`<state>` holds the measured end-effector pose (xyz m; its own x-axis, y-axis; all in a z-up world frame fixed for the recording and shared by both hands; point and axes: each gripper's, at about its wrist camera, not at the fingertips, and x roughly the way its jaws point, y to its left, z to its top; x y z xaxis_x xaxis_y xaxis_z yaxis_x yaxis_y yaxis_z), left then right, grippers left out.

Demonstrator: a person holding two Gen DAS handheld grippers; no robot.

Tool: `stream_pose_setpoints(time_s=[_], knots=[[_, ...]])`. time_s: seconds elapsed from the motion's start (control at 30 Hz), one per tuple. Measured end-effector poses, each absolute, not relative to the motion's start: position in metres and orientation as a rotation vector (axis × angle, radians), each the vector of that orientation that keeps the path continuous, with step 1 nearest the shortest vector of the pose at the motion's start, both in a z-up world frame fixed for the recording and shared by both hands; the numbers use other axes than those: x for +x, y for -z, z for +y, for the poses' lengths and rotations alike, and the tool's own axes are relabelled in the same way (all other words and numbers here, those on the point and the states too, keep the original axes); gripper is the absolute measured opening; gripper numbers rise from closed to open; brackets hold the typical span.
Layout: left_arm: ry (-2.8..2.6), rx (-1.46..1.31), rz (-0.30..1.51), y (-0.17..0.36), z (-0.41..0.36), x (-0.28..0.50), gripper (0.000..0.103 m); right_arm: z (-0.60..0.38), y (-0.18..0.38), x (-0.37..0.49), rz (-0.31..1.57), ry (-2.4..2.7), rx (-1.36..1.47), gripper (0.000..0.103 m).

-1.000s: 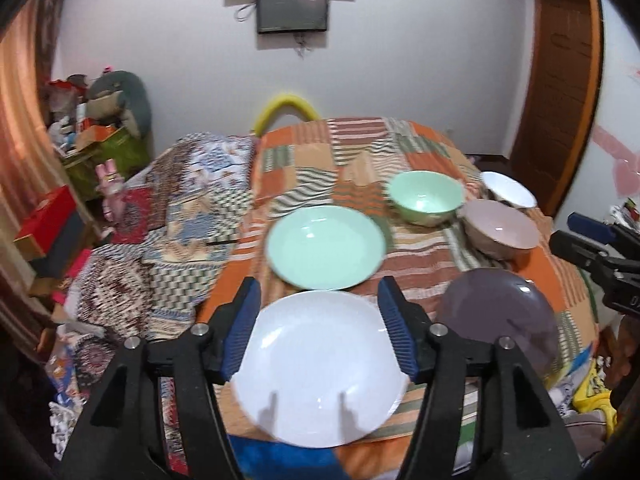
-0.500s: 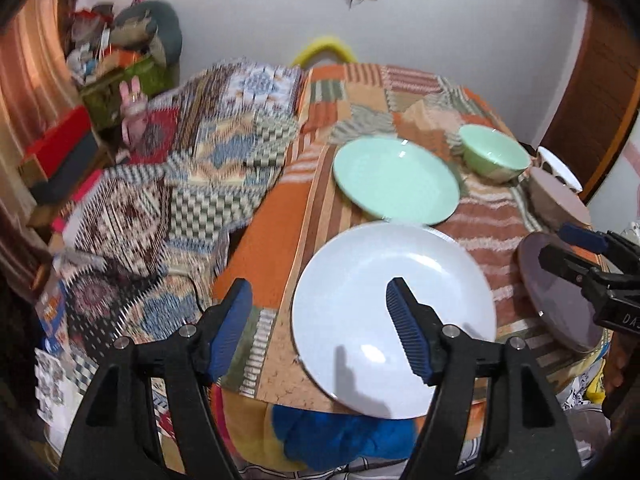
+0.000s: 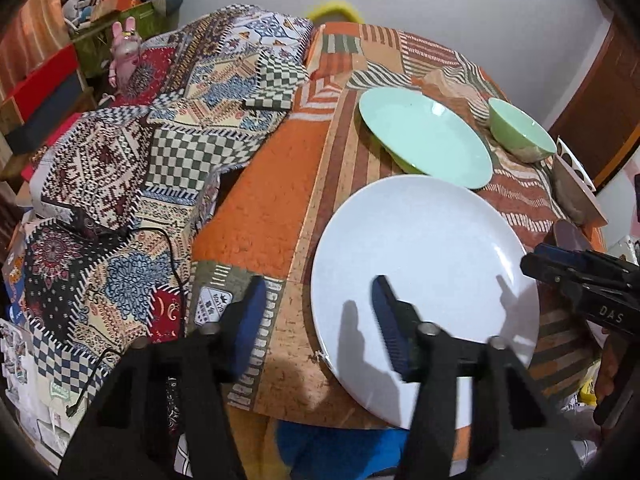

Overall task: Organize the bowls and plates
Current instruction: 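Close both grippers on the white plate rim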

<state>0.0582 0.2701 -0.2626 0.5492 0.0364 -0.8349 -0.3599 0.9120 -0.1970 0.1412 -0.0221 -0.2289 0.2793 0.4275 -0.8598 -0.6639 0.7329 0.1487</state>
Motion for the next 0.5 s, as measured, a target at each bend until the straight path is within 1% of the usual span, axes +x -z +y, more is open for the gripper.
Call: stream_pose_setpoints(time_s=[0.07,0.1,0.17,0.2,0.47,0.5], knots=[[-0.233,-0.375,0.974,0.267,0.272,0.06,0.041,-0.02,0.234,0.143,1.076,-0.733,-0.261,0.037],[-0.231,-0.377,0.978,0.269,0.273,0.06,0.039,-0.02,0.237,0.144,1.085,-0.73,-0.258,0.036],[-0.227,-0.383,0.991,0.274,0.275,0.061,0.034,-0.02,0.241,0.147,1.101,-0.724,-0.255,0.031],[-0.226,-0.386,0.995,0.276,0.275,0.061,0.034,-0.019,0.243,0.147,1.109,-0.724,-0.259,0.029],[-0.176,-0.425,1.001,0.287,0.273,0.063,0.033,-0.012,0.248,0.149,1.115,-0.722,-0.304,0.03],[-0.166,-0.434,1.002,0.288,0.272,0.063,0.033,-0.011,0.248,0.149,1.117,-0.727,-0.306,0.031]])
